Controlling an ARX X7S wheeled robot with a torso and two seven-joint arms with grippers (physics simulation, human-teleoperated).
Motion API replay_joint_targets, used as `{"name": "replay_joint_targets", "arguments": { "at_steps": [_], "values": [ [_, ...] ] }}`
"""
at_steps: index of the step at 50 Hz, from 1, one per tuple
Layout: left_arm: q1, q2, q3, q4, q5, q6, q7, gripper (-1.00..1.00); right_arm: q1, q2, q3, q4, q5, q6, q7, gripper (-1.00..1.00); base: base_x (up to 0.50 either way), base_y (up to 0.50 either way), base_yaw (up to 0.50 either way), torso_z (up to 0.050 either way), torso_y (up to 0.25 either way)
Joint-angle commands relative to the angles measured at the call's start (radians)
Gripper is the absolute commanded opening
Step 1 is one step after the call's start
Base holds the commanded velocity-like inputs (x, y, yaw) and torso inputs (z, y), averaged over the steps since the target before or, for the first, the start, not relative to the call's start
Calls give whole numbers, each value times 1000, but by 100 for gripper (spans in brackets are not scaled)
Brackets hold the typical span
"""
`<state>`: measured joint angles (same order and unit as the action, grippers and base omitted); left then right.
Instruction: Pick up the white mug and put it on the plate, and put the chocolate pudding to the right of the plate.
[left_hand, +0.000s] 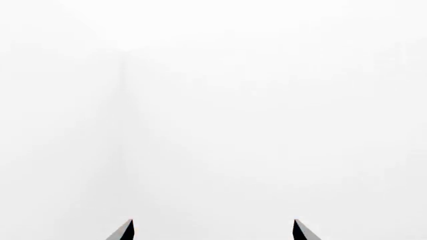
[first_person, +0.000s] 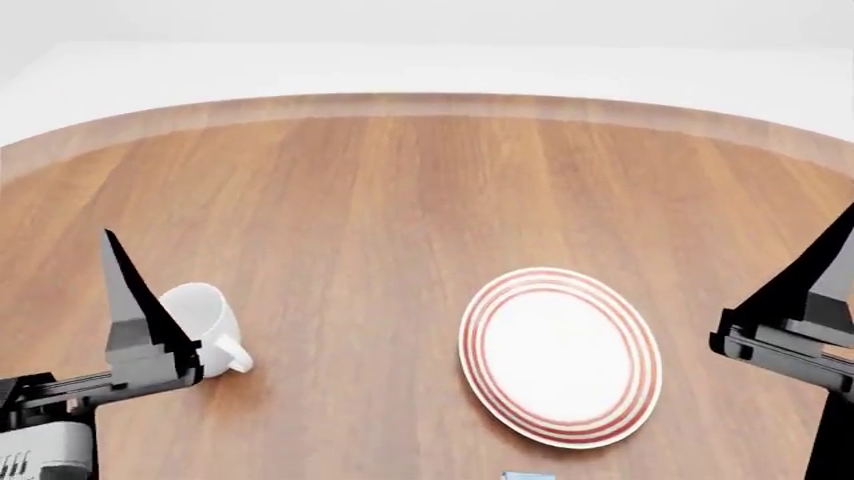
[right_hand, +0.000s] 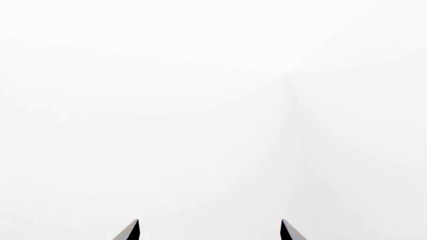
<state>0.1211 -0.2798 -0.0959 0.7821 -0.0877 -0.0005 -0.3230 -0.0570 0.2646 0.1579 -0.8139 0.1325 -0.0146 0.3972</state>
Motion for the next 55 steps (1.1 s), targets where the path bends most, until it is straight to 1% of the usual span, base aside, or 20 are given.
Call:
{"name": "replay_joint_targets", "arguments": {
  "at_steps": [1,2,5,6,8,11,16,18,21,22,24,28,29,30,40,43,44,45,49,55],
  "values": [
    [-68,26,43,66,-20,-246,-41,100,0,5,-4,-1,2,1,6,100,0,0,0,0,0],
    [-96,34,66,94,-39,-315,-43,100,0,5,-4,-1,1,1,7,100,0,0,0,0,0],
    [-130,42,96,136,-84,-388,-37,100,-1,5,-5,6,1,-5,8,100,0,0,0,0,0],
    [-170,66,101,162,-134,-479,-57,100,-2,5,-6,8,2,-6,8,100,0,0,0,0,0],
    [-213,97,85,178,-187,-573,-92,100,-2,6,-6,6,3,-5,9,100,0,0,0,0,0],
    [-320,134,138,198,-121,-746,-216,100,-4,6,-8,13,4,-12,9,100,0,0,0,0,0],
    [-457,202,157,205,-172,-939,-278,100,-3,8,-7,14,7,-8,13,100,0,0,0,0,0],
    [-529,241,161,192,-177,-1050,-331,100,-3,9,-8,13,7,-7,14,100,0,0,0,0,0],
    [-629,276,160,150,-206,-1139,-437,100,-3,10,-12,12,6,-5,15,100,0,0,0,0,0],
    [-659,278,161,114,-245,-1151,-517,100,-3,10,-13,11,6,-5,16,100,0,0,0,0,0],
    [-683,277,157,70,-309,-1162,-612,100,-2,11,-14,12,7,-5,16,100,0,0,0,0,0],
    [-707,271,183,-31,-351,-1096,-717,100,-5,13,-14,14,12,-9,17,100,0,0,0,0,0],
    [-720,274,174,-50,-372,-1125,-749,100,-5,13,-14,14,12,-9,17,100,0,0,0,0,0],
    [-724,271,184,-79,-377,-1085,-745,100,-5,14,-13,11,13,-7,18,100,0,0,0,0,0],
    [-785,270,232,-225,-457,-1030,-856,100,-6,16,-22,21,16,-20,18,100,0,0,0,0,0],
    [-819,269,248,-265,-483,-1027,-893,100,-6,17,-23,18,16,-16,20,100,0,0,0,0,0],
    [-845,275,242,-292,-513,-1069,-939,100,-5,18,-25,16,16,-14,20,100,0,0,0,0,0],
    [-850,273,254,-315,-523,-1031,-933,100,-5,18,-26,20,17,-18,20,100,0,0,0,0,0],
    [-874,273,262,-382,-549,-1047,-1040,100,-6,18,-26,27,21,-26,20,100,0,0,0,0,0],
    [-914,259,304,-465,-552,-1038,-1077,100,-2,19,-34,27,23,-24,22,100,0,0,0,0,0]
  ]
}}
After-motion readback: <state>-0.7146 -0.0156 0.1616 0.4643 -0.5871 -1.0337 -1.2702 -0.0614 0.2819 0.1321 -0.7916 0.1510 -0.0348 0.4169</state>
